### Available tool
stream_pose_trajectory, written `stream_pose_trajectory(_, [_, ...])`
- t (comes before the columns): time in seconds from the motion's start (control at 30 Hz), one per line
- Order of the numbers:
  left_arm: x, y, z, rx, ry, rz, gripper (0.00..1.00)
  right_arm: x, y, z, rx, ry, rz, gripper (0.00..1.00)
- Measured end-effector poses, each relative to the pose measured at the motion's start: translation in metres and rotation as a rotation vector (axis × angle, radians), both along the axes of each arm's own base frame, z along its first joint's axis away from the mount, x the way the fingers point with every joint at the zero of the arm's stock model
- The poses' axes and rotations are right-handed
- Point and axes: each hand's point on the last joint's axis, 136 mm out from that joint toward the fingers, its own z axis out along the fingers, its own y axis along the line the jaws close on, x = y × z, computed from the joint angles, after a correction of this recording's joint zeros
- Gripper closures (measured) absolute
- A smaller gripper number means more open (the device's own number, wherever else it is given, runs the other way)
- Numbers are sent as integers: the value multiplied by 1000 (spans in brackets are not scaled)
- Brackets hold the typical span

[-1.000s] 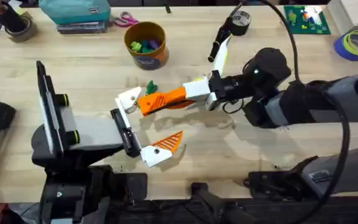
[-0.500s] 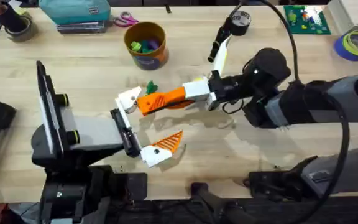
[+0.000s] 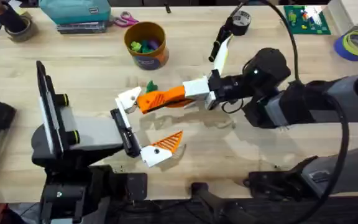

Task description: Pick up the gripper from the table and insert it into the empty holder that is missing its gripper. Then pick up a screw, insert it into the mounting hole, and use the screwdriver to tighten it. Finally, clean up the table by picking up the vegetable and placing it into the bucket.

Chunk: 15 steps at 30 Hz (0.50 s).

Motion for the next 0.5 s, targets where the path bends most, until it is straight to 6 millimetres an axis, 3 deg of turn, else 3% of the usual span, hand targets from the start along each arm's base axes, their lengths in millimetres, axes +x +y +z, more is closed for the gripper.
stream_pose_trajectory(0.5, [0,0,0,1,-1,1,15,0,7,-4,-3,10,-9,992])
